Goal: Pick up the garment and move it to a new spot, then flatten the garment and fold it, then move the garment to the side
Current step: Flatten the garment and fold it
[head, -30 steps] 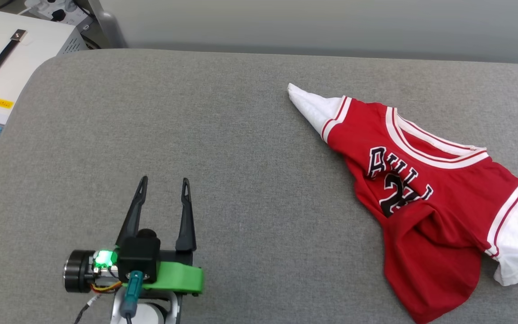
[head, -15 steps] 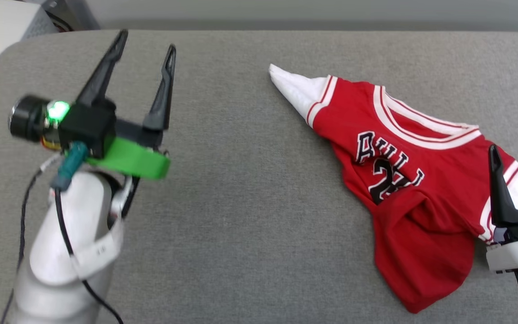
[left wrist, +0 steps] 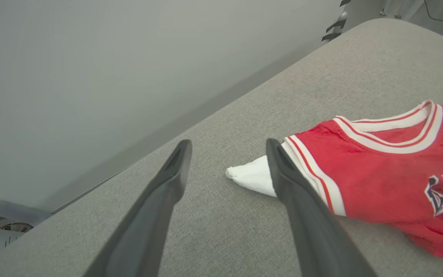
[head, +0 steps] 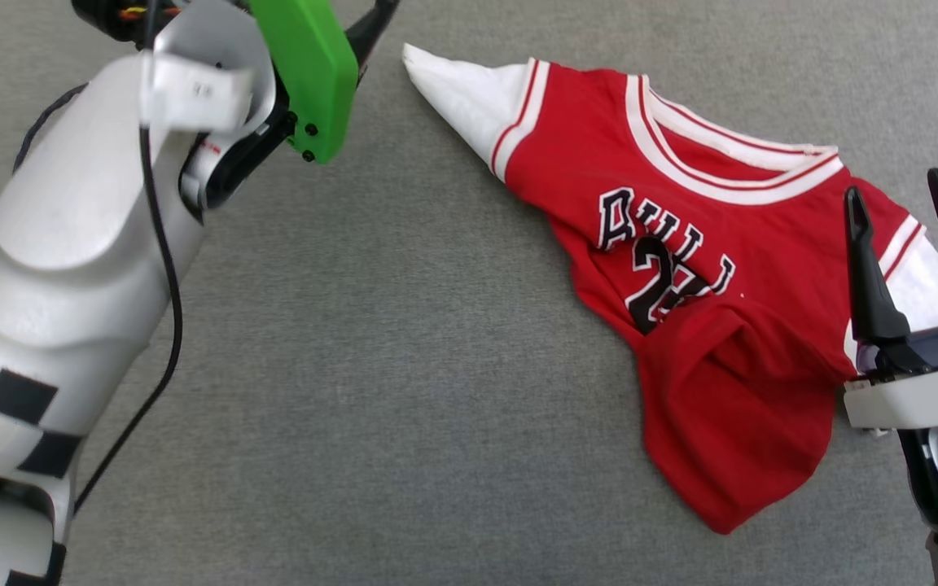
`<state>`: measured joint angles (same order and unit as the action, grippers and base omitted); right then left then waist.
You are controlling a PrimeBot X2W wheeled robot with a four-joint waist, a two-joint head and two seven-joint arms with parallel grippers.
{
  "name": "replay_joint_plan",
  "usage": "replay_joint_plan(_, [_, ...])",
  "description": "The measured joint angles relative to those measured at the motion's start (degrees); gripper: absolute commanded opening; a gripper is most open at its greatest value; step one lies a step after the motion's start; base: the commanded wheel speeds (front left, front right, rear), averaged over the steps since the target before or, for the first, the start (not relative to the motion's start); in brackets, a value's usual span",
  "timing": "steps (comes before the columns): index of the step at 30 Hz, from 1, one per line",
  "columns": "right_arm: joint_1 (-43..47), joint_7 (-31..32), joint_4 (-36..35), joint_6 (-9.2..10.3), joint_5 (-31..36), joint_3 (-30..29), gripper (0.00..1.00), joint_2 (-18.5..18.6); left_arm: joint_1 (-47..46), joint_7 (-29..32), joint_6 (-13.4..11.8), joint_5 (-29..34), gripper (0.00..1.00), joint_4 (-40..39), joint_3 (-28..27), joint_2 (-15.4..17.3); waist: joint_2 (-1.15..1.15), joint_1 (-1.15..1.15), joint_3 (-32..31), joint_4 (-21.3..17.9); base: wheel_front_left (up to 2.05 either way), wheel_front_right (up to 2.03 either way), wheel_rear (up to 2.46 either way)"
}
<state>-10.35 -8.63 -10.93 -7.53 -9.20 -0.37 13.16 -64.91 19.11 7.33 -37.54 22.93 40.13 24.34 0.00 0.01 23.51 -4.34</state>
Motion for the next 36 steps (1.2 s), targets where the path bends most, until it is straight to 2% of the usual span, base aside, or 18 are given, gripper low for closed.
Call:
replay_joint_plan(4, [-2.35,-1.04,1.15,0.0,0.11,1.41,1.0,-0.08,-5.86,11.11,0.0,-5.9,1.0,4.1,6.68,0.79,0.0,0.0,2.87,-1.74,0.0,0.0,0.0])
replay_joint_plan(7, [-4.11,-1.85,2.1,0.0,0.24,2.38,1.0,-0.21,-9.45,16.0,0.0,-8.47,1.0,6.38,10.79,1.26,0.0,0.0,4.94,-3.07,0.0,0.0,0.0])
replay_joint_plan(12, [-6.59,-2.92,3.54,0.0,0.42,3.74,1.0,-0.52,-13.38,17.86,0.0,-11.14,1.0,10.26,14.94,1.6,0.0,0.0,8.15,-5.32,0.0,0.0,0.0])
replay_joint_plan(17, [-8.06,-4.01,5.17,0.0,0.57,4.55,1.0,-0.82,-15.05,19.14,0.0,-11.38,1.0,13.14,21.5,1.7,0.0,0.0,11.05,-7.29,0.0,0.0,0.0])
replay_joint_plan(23, [-8.92,-4.76,6.53,0.0,0.86,4.95,1.0,-1.12,-18.94,20.54,0.0,-12.87,1.0,12.35,28.07,3.74,0.0,0.0,12.76,-9.04,0.0,0.0,0.0])
replay_joint_plan(25, [-8.93,-4.86,6.79,0.0,0.91,4.95,1.0,-1.14,-19.12,20.15,0.0,-13.8,0.0,11.7,28.81,4.48,0.0,0.0,12.78,-9.28,0.0,0.0,0.0])
replay_joint_plan(29, [-8.92,-5.2,7.19,0.0,1.0,4.69,1.0,-1.25,-18.17,14.52,0.01,-14.63,0.0,11.05,30.78,4.91,0.0,0.0,11.79,-9.21,0.0,0.0,0.0])
replay_joint_plan(36, [-6.81,-5.35,8.17,0.0,1.41,2.71,1.0,-1.37,-12.91,-4.88,0.01,-13.21,0.0,10.06,32.0,7.37,0.0,0.0,7.65,-7.87,0.0,0.0,0.0])
